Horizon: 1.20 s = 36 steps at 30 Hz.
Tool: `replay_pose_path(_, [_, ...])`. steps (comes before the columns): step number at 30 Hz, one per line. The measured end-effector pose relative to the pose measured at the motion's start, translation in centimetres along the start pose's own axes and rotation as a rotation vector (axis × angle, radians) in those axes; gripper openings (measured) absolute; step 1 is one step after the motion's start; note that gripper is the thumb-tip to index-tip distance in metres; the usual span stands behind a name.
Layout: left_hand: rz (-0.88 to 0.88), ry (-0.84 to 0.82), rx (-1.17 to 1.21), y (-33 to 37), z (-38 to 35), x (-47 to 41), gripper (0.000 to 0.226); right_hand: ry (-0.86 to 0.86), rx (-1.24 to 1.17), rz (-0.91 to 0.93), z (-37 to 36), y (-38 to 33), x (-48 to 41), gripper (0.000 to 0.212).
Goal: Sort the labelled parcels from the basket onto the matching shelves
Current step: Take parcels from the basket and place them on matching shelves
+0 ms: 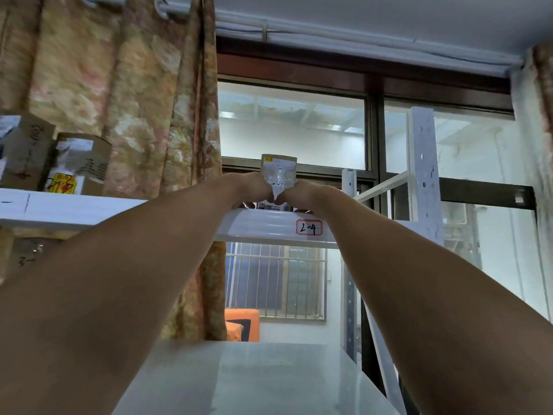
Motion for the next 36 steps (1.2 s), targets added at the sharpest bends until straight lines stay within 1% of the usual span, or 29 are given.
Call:
replay_pose_path(2, [0.002, 0.035, -0.081, -0.3, 0.2, 0.7, 0.031, 0.059, 0.059, 0.000, 0.1, -0.4, 0.9, 0.031])
replay_pose_path(4, [-0.015, 0.088, -0.172, -0.6, 0.6, 2.2, 0.034, 0.119, 0.174, -0.007, 0.0, -0.7, 2.3, 0.026])
replay_pose_path(5, [-0.017, 0.094, -0.214, -0.8, 0.7, 3.0, 0.040, 0.129, 0.234, -0.005, -0.3, -0.8, 3.0, 0.029])
replay_pose_path(7, [-0.036, 0.120, -0.297, -1.5, 0.8, 4.7, 0.052, 0.135, 0.314, -0.001, -1.1, -1.1, 4.4, 0.049])
replay_pose_path(9, [-0.064, 0.166, -0.343, -2.8, 0.8, 5.8, 0.060, 0.152, 0.362, -0.017, -1.9, -1.7, 6.1, 0.062])
replay_pose_path(11, [-0.082, 0.210, -0.372, -4.2, 0.8, 7.1, 0.063, 0.181, 0.429, -0.005, -2.8, -2.5, 8.3, 0.066])
replay_pose_path(13, [-0.118, 0.268, -0.381, -5.5, 0.9, 9.1, 0.063, 0.203, 0.495, 0.027, -4.0, -3.3, 10.8, 0.064])
replay_pose_path(15, [-0.172, 0.337, -0.395, -6.7, 1.2, 11.5, 0.062, 0.206, 0.502, 0.045, -5.2, -4.0, 13.2, 0.064])
replay_pose_path(17, [-0.173, 0.357, -0.428, -8.0, 1.6, 13.8, 0.062, 0.182, 0.514, 0.057, -6.2, -4.7, 15.2, 0.065])
replay_pose_path(21, [-0.129, 0.319, -0.488, -9.4, 2.7, 20.6, 0.057, 0.119, 0.533, 0.053, -7.6, -6.6, 20.3, 0.066])
replay_pose_path(24, [-0.109, 0.318, -0.489, -9.9, 4.4, 27.6, 0.049, 0.097, 0.515, 0.080, -8.8, -9.4, 25.3, 0.066])
replay_pose_path(25, [-0.084, 0.290, -0.505, -10.4, 4.9, 29.8, 0.049, 0.078, 0.521, 0.095, -9.4, -10.6, 27.1, 0.065])
replay_pose_path(29, [0.089, 0.107, -0.622, -14.4, 6.3, 37.5, 0.064, 0.039, 0.498, 0.170, -12.1, -15.3, 34.5, 0.066])
replay_pose_path(31, [0.119, 0.055, -0.619, -16.2, 7.1, 40.9, 0.068, 0.009, 0.492, 0.189, -13.8, -17.2, 37.8, 0.067])
replay_pose_path(33, [0.165, -0.017, -0.595, -17.6, 8.4, 44.1, 0.076, -0.037, 0.485, 0.161, -14.6, -19.0, 40.5, 0.069])
replay_pose_path(34, [0.188, -0.042, -0.606, -18.0, 9.2, 45.5, 0.076, -0.054, 0.483, 0.140, -14.5, -20.0, 41.6, 0.069])
replay_pose_path(36, [0.219, -0.046, -0.628, -18.9, 10.9, 47.6, 0.075, -0.068, 0.477, 0.107, -13.7, -22.0, 43.3, 0.069])
Point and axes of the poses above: each hand's wrist, its own x-axis away from the middle knuckle, its own z-axis out of the back of the hand, y = z × x, the point moved 3 cm from there along -x, towards the middle knuckle, and after that the axes turned 4 degrees about z, right-handed, at the moved point
